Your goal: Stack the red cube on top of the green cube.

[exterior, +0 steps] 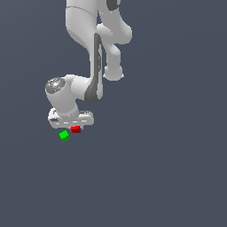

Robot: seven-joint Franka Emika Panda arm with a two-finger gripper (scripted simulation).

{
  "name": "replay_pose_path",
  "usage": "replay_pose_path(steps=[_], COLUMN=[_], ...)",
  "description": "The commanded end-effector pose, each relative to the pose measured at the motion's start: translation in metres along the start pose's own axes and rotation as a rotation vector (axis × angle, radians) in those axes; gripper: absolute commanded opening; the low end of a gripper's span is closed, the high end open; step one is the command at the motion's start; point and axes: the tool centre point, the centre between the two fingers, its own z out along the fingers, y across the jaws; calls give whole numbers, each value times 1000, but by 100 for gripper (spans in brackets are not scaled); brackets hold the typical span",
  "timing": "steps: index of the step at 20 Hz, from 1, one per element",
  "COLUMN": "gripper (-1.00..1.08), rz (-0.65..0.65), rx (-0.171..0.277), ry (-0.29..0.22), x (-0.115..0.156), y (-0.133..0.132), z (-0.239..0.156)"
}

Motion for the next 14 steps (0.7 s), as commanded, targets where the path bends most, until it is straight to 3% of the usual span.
replay_pose_path(steps=[1, 7, 14], gripper=[-100, -100, -100], rz=[-2, -2, -2], rx=[1, 1, 1], ry=[1, 1, 1], x=[3, 8, 11], y=[22, 56, 72], z=[4, 10, 13])
